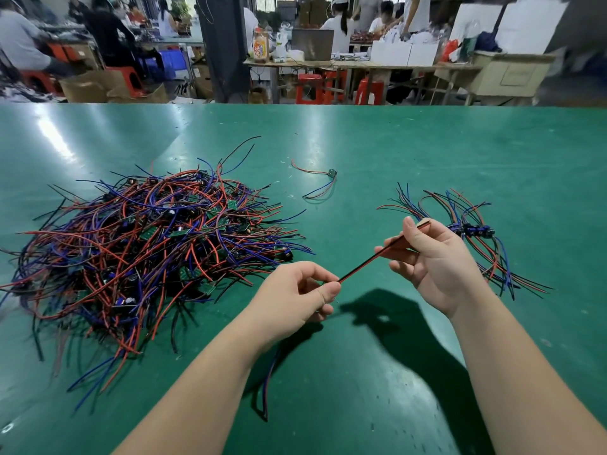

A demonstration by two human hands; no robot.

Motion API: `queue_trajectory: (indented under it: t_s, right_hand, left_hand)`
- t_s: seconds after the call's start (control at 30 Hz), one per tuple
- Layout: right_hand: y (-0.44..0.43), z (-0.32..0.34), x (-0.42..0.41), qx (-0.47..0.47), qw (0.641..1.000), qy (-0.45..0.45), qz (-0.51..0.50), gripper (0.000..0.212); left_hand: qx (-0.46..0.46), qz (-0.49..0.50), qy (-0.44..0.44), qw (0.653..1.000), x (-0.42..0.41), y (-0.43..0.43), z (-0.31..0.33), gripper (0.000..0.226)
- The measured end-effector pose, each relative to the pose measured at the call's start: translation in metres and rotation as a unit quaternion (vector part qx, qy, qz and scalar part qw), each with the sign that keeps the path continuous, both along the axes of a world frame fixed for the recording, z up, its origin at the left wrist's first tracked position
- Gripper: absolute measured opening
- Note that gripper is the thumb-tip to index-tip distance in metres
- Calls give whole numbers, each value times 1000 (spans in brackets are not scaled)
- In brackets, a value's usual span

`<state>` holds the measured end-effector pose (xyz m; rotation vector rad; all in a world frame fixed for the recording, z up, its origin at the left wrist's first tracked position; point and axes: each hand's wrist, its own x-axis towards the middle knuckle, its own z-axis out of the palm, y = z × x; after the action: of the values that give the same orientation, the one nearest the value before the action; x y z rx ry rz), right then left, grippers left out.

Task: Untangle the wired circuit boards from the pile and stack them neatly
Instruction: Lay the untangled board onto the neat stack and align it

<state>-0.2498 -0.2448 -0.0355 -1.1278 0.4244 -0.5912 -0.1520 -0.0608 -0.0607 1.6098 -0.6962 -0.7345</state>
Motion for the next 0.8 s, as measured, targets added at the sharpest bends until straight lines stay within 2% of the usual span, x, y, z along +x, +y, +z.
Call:
queue_trajectory:
  t_s: [0.13, 0.2, 0.4, 0.53, 0.8]
  right_hand:
    - [0, -1, 0, -60, 998, -2, -4, 26]
    - [1, 0, 2, -28, 999, -18, 1, 24]
    - [5, 2, 5, 149, 988, -48, -16, 21]
    - [6, 2, 5, 183, 982, -39, -16, 22]
    - [3, 8, 1, 261, 964, 39, -38, 31]
  left_hand:
    - [0, 13, -6, 1000, 2, 0, -2, 6]
    - [-1, 13, -1, 1000, 3, -1, -3, 7]
    - [6, 17, -8, 1000, 2, -3, -6, 8]
    - [12, 23, -7, 1000, 2, -3, -7, 7]
    - [17, 19, 0, 1000, 2, -3, -7, 7]
